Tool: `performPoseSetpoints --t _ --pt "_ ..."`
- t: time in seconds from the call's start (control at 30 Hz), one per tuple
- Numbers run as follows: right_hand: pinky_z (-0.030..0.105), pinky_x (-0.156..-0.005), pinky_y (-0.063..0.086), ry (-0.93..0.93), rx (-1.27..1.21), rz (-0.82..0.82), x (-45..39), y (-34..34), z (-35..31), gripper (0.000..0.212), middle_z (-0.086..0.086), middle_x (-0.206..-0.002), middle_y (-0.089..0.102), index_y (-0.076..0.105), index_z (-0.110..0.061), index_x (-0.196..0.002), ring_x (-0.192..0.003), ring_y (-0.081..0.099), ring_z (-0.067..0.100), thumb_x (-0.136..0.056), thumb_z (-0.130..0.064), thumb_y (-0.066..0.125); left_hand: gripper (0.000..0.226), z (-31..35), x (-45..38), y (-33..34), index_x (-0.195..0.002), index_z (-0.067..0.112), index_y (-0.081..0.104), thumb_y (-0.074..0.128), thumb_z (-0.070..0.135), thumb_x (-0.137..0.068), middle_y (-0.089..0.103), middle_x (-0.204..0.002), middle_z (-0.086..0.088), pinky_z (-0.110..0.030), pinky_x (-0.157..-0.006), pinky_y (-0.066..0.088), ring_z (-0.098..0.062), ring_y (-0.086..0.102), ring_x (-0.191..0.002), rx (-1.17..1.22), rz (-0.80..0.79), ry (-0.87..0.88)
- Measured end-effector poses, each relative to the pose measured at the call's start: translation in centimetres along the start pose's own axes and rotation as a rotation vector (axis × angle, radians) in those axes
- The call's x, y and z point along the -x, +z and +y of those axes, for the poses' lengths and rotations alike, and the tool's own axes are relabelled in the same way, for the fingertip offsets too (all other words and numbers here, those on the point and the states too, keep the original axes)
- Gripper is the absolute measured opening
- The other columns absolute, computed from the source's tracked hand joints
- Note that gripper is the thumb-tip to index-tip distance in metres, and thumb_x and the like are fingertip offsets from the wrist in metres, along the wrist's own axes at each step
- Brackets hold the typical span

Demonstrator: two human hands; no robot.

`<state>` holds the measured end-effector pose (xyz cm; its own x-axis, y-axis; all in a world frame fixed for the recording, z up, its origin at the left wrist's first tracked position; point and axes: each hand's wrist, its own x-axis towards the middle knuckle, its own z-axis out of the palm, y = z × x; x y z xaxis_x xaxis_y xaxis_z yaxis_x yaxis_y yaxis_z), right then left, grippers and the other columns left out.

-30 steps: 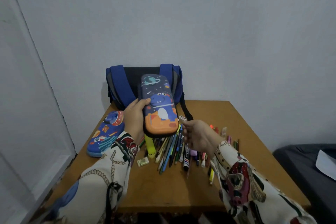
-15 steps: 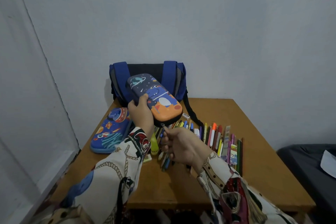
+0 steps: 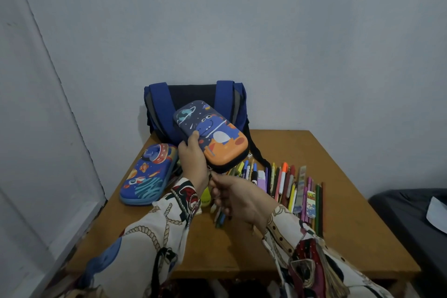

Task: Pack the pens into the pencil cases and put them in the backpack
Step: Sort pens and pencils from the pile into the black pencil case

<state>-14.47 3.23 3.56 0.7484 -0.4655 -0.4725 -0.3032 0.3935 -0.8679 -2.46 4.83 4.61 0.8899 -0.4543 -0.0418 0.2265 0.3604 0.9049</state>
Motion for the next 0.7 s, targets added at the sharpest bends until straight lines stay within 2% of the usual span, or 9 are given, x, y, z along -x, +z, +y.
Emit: performPoseSetpoints --t 0.17,0.23,0.27,0.33,0.4,0.47,0.53,0.6,0.7 --pt "0.026 -0.06 0.041 -0.048 -0.145 0.096 -0.2 -3.1 -0.2 0.02 0.001 -0.071 0.067 0.064 -0.011 -0.091 -0.065 0.061 0.015 -0.101 -0.015 0.047 0.03 -0.1 0.4 -0.5 -0.122 0.004 0.057 0.049 0.022 -0.1 0.067 -0.107 -0.009 -0.04 -0.085 0.052 -0.028 0.065 -0.097 -0.022 -0.156 -0.034" --pt "0.031 -0.067 0.049 -0.112 -0.316 0.111 -0.3 -4.0 -0.6 0.026 0.004 -0.075 0.068 0.064 -0.01 -0.097 -0.069 0.065 0.018 -0.103 -0.024 0.043 0.041 0.0 0.7 -0.5 -0.142 0.011 0.042 0.045 0.021 -0.102 0.058 -0.119 -0.004 -0.041 -0.091 0.051 -0.025 0.061 -0.106 -0.052 -0.19 -0.039" --pt "0.034 -0.072 0.053 -0.147 -0.379 0.101 -0.4 -4.3 -0.9 0.032 0.006 -0.086 0.071 0.066 -0.011 -0.103 -0.078 0.068 0.021 -0.104 -0.032 0.043 0.048 -0.1 0.7 -0.5 -0.149 0.013 0.031 0.043 0.021 -0.103 0.054 -0.124 -0.002 -0.041 -0.093 0.05 -0.023 0.06 -0.108 -0.064 -0.203 -0.047" --pt "0.041 -0.085 0.056 -0.19 -0.411 0.058 -0.4 -4.5 -1.3 0.041 0.009 -0.11 0.073 0.067 -0.014 -0.117 -0.102 0.068 0.027 -0.102 -0.044 0.044 0.05 -0.2 1.0 -0.3 -0.152 0.019 0.025 0.04 0.019 -0.104 0.056 -0.124 0.001 -0.035 -0.085 0.054 -0.015 0.063 -0.1 -0.081 -0.259 -0.057" --pt "0.047 -0.09 0.055 -0.197 -0.396 0.015 -0.5 -4.3 -1.5 0.049 0.011 -0.121 0.07 0.064 -0.016 -0.125 -0.114 0.064 0.032 -0.101 -0.051 0.041 0.039 -0.4 1.3 -0.2 -0.143 0.025 0.037 0.038 0.019 -0.105 0.062 -0.111 0.006 -0.028 -0.073 0.055 -0.01 0.066 -0.093 -0.11 -0.311 -0.066" --pt "0.054 -0.089 0.054 -0.195 -0.424 -0.01 -0.5 -4.3 -1.5 0.059 0.015 -0.126 0.066 0.062 -0.016 -0.128 -0.115 0.062 0.037 -0.099 -0.06 0.036 0.028 -0.4 1.5 -0.1 -0.13 0.025 0.047 0.036 0.017 -0.105 0.066 -0.105 0.007 -0.024 -0.07 0.055 -0.009 0.067 -0.091 -0.184 -0.326 -0.042" --pt "0.056 -0.088 0.053 -0.191 -0.466 -0.056 -0.6 -4.4 -1.4 0.07 0.017 -0.128 0.064 0.06 -0.016 -0.129 -0.114 0.062 0.038 -0.095 -0.069 0.029 0.033 -0.5 1.6 -0.1 -0.136 0.02 0.049 0.038 0.018 -0.104 0.065 -0.119 -0.001 -0.03 -0.085 0.055 -0.014 0.065 -0.104 -0.283 -0.363 -0.001" --pt "0.055 -0.088 0.054 -0.21 -0.453 -0.086 -0.4 -4.3 -1.2 0.072 0.015 -0.126 0.067 0.06 -0.017 -0.129 -0.113 0.064 0.035 -0.092 -0.071 0.029 0.039 -0.4 1.9 -0.2 -0.141 0.017 0.046 0.041 0.023 -0.103 0.058 -0.133 -0.006 -0.039 -0.102 0.047 -0.019 0.058 -0.117 -0.388 -0.391 0.038" --pt "0.055 -0.089 0.055 -0.293 -0.379 -0.073 -0.5 -3.8 -0.6 0.063 0.011 -0.129 0.066 0.054 -0.024 -0.137 -0.117 0.063 0.032 -0.088 -0.063 0.048 0.041 0.1 2.5 -0.2 -0.129 0.013 0.058 0.047 0.04 -0.099 0.067 -0.119 -0.01 -0.041 -0.1 0.048 -0.024 0.064 -0.11 -0.33 -0.501 -0.01"
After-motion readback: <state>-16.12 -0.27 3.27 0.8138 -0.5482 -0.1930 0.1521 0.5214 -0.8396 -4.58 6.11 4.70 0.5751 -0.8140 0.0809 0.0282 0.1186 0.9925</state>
